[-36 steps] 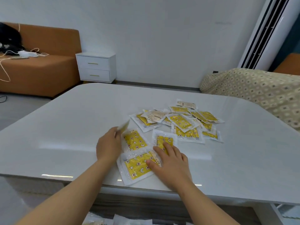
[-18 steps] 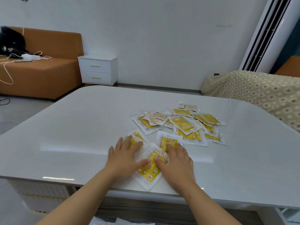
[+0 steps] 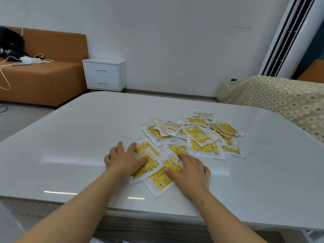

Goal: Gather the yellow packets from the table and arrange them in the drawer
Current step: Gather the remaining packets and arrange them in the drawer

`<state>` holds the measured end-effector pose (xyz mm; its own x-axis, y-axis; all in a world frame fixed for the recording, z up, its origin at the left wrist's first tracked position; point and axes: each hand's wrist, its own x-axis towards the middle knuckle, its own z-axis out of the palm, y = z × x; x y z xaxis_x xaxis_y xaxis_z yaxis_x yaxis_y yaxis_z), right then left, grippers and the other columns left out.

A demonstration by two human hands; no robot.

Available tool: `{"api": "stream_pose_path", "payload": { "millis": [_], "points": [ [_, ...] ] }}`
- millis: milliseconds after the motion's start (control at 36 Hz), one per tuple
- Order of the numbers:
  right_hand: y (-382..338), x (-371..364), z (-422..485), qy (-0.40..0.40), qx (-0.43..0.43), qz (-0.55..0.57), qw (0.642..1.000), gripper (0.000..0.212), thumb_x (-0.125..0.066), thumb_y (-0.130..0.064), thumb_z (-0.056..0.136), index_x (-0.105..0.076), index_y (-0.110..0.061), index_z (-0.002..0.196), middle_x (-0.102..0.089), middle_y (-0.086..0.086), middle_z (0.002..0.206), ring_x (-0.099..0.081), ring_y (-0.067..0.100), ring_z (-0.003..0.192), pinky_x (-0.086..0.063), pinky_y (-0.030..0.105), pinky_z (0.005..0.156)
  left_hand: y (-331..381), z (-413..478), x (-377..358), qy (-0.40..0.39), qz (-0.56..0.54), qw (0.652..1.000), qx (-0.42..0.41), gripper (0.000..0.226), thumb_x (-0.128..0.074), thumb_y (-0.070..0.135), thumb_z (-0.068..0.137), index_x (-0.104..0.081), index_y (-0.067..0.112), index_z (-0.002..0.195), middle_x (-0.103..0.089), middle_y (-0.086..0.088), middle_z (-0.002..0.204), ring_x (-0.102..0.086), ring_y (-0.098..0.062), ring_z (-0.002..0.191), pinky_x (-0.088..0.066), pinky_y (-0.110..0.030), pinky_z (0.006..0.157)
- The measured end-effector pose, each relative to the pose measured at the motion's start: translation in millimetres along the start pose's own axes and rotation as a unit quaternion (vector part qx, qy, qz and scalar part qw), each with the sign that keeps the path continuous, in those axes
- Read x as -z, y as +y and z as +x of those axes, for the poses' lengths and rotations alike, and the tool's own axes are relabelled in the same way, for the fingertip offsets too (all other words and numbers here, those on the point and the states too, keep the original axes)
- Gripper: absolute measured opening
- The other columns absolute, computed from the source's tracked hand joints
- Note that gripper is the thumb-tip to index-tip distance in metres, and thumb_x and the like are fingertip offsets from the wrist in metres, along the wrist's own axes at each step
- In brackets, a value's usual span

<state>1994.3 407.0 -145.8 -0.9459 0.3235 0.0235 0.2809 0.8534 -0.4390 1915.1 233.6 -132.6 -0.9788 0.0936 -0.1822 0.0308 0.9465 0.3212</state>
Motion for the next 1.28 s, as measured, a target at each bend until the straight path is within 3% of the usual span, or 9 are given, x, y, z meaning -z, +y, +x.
{"api": "stream_pose_path", "payload": {
  "millis": [111,222,361,500,806,917,1000,1111,1278],
  "points": [
    [0,2,-1,0.025,-0.003,0.034,0.999,0.069,-0.055,-0.062,0.081,-0.032,-0.038,0.141,-0.039,-0.011,0.144,-0.030,0.012,0.135,-0.014,0.033,0.112,7,5,-7,-0.021,0.021,1.000,0.007,0.074,-0.029,0.074,0.084,-0.012,0.038,0.147,0.000,-0.013,0.158,0.008,-0.033,0.144,0.002,-0.051,0.114],
    [0,4,-3,0.036,0.012,0.066,0.997,0.064,-0.059,-0.053,0.083,-0.035,-0.038,0.139,-0.045,-0.012,0.139,-0.036,0.010,0.132,-0.017,0.030,0.109,11,6,-9,-0.016,0.029,0.999,-0.034,0.062,-0.030,0.065,0.089,-0.018,0.040,0.145,-0.010,-0.003,0.157,0.002,-0.026,0.146,0.003,-0.057,0.112],
    [1,6,-7,0.038,0.035,0.145,0.988,0.059,-0.067,-0.039,0.083,-0.042,-0.033,0.136,-0.047,-0.010,0.136,-0.043,0.011,0.127,-0.027,0.027,0.106,14,-2,-10,-0.021,-0.033,0.993,-0.109,0.046,-0.038,0.051,0.094,-0.032,0.043,0.140,-0.024,0.010,0.153,-0.004,-0.018,0.146,0.006,-0.053,0.113],
    [4,5,-11,0.045,0.044,0.238,0.969,0.057,-0.071,-0.025,0.081,-0.046,-0.031,0.132,-0.045,-0.015,0.121,-0.040,-0.001,0.109,-0.031,0.014,0.087,19,-10,-15,-0.016,-0.063,0.989,-0.131,0.040,-0.042,0.047,0.094,-0.041,0.038,0.133,-0.028,0.011,0.151,-0.006,-0.017,0.146,0.005,-0.048,0.114],
    [12,5,-9,0.177,-0.053,0.363,0.913,0.054,-0.069,-0.012,0.083,-0.047,-0.023,0.132,-0.046,-0.010,0.114,-0.045,0.007,0.107,-0.034,0.019,0.089,25,-32,-38,0.177,-0.115,0.977,-0.021,0.043,-0.040,0.028,0.097,-0.034,0.021,0.139,-0.047,0.002,0.136,-0.039,-0.017,0.129,-0.021,-0.032,0.111],
    [8,1,-9,0.129,-0.031,0.318,0.939,0.055,-0.067,-0.018,0.085,-0.044,-0.028,0.133,-0.054,-0.004,0.128,-0.053,0.018,0.116,-0.044,0.029,0.095,31,-31,-40,0.141,-0.085,0.986,-0.015,0.037,-0.037,0.029,0.097,-0.043,0.019,0.132,-0.047,0.001,0.134,-0.034,-0.018,0.132,-0.019,-0.035,0.112],
    [6,0,-10,0.087,-0.002,0.253,0.963,0.052,-0.066,-0.026,0.084,-0.043,-0.031,0.130,-0.056,-0.011,0.118,-0.056,0.016,0.109,-0.039,0.021,0.081,29,-27,-39,0.100,-0.053,0.993,-0.031,0.042,-0.039,0.040,0.093,-0.047,0.016,0.127,-0.045,-0.001,0.135,-0.030,-0.022,0.135,-0.020,-0.041,0.112],
    [8,4,-13,0.062,0.006,0.274,0.960,0.048,-0.067,-0.024,0.084,-0.043,-0.035,0.125,-0.054,-0.015,0.111,-0.055,0.009,0.097,-0.040,0.017,0.067,25,-24,-30,0.054,-0.037,0.997,-0.046,0.063,-0.043,0.051,0.090,-0.030,0.017,0.141,-0.035,0.001,0.145,-0.025,-0.020,0.138,-0.019,-0.039,0.112],
    [14,8,-21,0.024,0.017,0.324,0.946,0.044,-0.066,-0.020,0.085,-0.041,-0.042,0.114,-0.055,-0.011,0.120,-0.059,0.013,0.105,-0.051,0.029,0.086,26,-16,-5,-0.037,0.033,0.998,-0.048,0.071,-0.044,0.061,0.087,-0.025,0.024,0.145,-0.020,0.001,0.153,-0.016,-0.025,0.142,-0.017,-0.042,0.112]
  ]
}}
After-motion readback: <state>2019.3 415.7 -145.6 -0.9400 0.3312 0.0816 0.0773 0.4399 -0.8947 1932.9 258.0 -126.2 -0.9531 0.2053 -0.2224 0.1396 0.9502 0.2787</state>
